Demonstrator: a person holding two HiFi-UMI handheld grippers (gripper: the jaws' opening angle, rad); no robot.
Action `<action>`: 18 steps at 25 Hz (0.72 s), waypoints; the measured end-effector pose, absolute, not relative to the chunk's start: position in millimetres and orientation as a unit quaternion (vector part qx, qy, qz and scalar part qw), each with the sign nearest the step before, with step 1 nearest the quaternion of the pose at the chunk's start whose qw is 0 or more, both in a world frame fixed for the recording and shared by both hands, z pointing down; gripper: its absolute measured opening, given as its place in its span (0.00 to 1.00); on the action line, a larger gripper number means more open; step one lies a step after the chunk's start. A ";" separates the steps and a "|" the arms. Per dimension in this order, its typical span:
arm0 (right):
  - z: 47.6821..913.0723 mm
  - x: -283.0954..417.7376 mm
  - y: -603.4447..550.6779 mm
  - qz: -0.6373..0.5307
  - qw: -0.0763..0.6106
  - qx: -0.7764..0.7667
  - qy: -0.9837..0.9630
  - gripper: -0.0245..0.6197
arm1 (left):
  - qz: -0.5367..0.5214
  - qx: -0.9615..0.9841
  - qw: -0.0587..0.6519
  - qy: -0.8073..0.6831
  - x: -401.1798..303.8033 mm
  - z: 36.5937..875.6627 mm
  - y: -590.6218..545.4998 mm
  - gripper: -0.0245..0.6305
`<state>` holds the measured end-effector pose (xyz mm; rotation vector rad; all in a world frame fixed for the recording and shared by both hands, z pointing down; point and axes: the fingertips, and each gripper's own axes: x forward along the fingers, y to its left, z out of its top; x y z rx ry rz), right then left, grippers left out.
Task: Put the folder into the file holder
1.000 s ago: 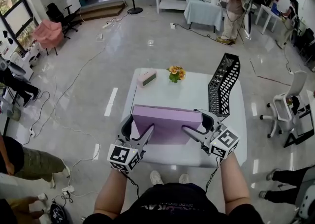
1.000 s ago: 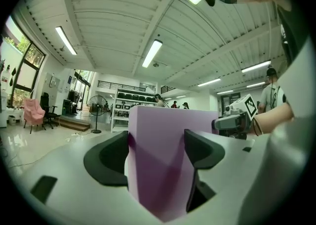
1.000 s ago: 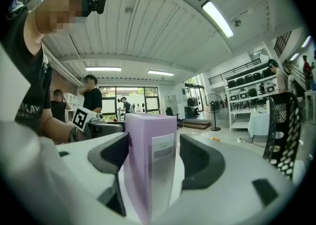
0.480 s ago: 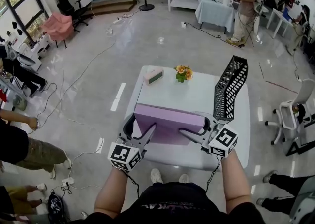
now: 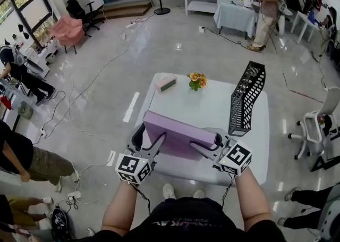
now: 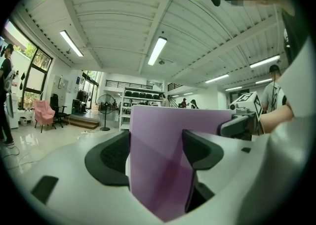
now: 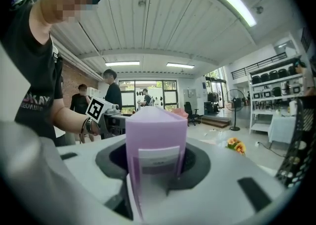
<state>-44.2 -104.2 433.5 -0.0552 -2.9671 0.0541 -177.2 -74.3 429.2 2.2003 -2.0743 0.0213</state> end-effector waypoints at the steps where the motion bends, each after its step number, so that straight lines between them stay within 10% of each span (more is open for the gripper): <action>1: 433.8 -43.5 -103.1 0.018 0.087 -0.012 -0.996 0.31 | 0.007 0.722 0.059 -0.689 -177.1 429.4 -73.4 0.55; 18: 432.0 29.7 -126.9 0.025 0.076 0.157 -0.984 0.29 | 0.007 0.720 0.062 -0.692 -99.0 435.2 -76.9 0.39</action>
